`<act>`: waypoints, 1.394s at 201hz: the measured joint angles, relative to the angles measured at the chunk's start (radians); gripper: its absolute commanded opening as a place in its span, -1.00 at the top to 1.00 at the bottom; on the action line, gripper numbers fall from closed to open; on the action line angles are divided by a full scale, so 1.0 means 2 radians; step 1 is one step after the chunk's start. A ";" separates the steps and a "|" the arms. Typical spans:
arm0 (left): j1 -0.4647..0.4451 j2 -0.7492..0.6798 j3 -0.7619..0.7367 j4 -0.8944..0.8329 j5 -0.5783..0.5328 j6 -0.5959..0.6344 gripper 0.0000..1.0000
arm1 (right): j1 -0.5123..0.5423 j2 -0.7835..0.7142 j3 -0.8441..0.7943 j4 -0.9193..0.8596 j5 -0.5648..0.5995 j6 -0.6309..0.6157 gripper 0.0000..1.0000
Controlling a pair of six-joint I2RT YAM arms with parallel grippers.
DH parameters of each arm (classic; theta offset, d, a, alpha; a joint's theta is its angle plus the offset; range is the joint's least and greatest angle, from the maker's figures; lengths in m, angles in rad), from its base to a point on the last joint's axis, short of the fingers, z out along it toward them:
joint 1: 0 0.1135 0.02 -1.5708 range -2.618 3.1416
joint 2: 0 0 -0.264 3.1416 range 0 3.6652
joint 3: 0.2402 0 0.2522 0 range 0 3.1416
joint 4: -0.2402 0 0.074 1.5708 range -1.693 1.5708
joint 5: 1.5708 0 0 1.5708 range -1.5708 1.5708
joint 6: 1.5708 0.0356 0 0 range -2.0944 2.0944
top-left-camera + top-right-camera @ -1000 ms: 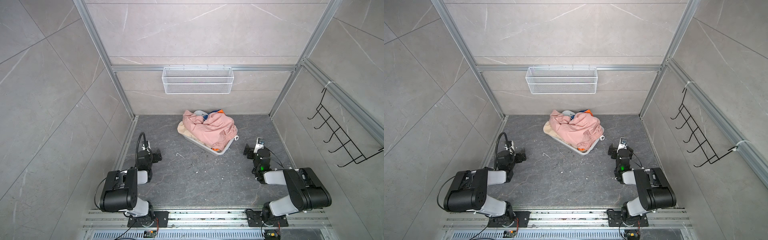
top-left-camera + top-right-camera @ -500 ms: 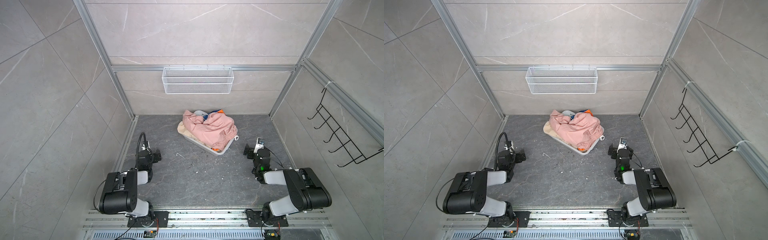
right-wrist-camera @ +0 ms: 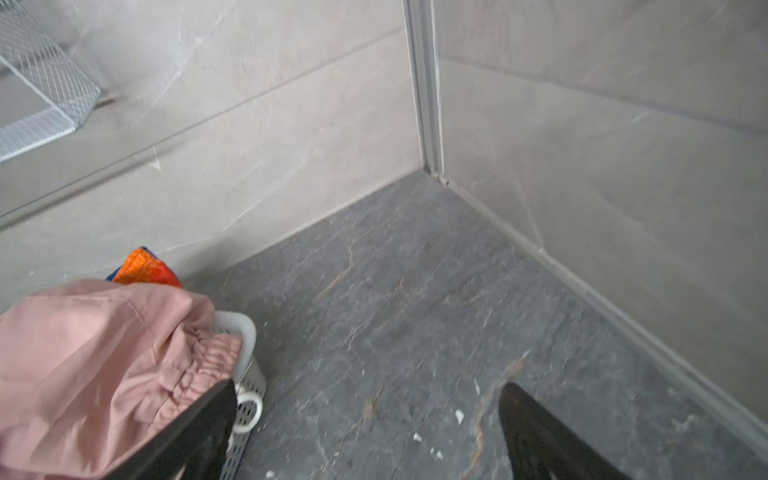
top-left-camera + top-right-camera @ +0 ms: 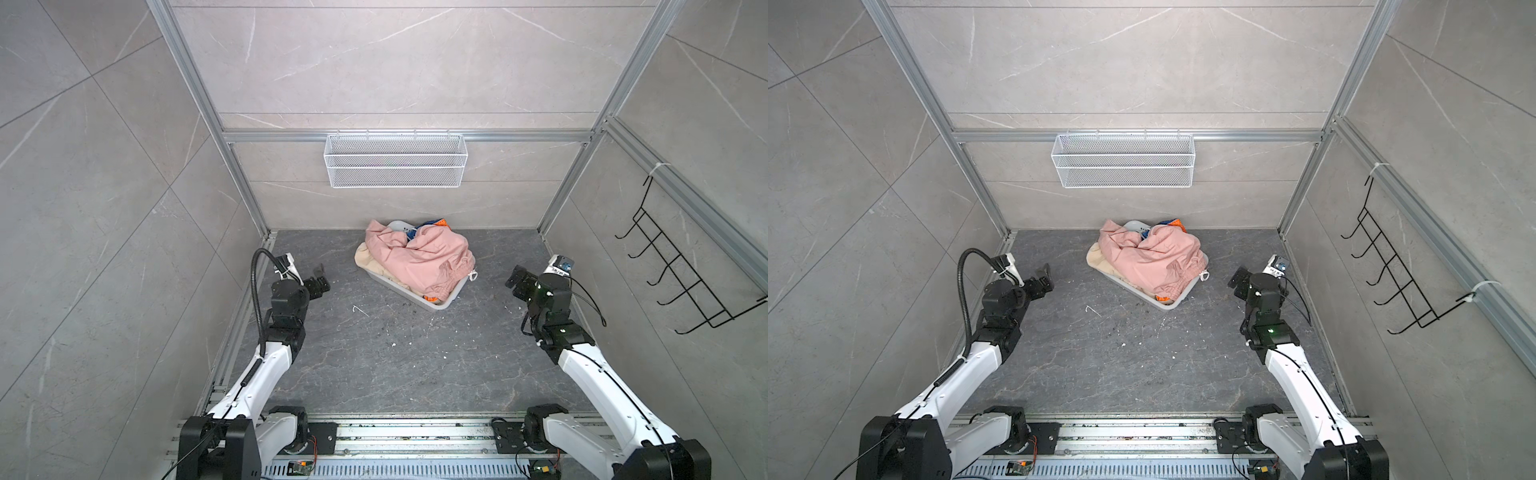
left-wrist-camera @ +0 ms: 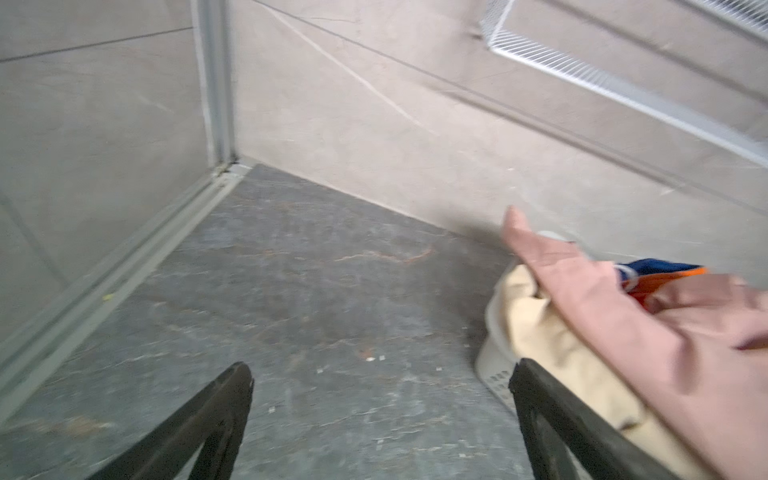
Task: Fold and stack the shorts
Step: 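Reach both grippers toward the white basket, right gripper to the pink shorts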
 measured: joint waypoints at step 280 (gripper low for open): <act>-0.262 0.085 0.104 -0.209 0.037 0.027 -0.99 | 0.075 0.260 0.093 -0.073 -0.080 0.273 0.96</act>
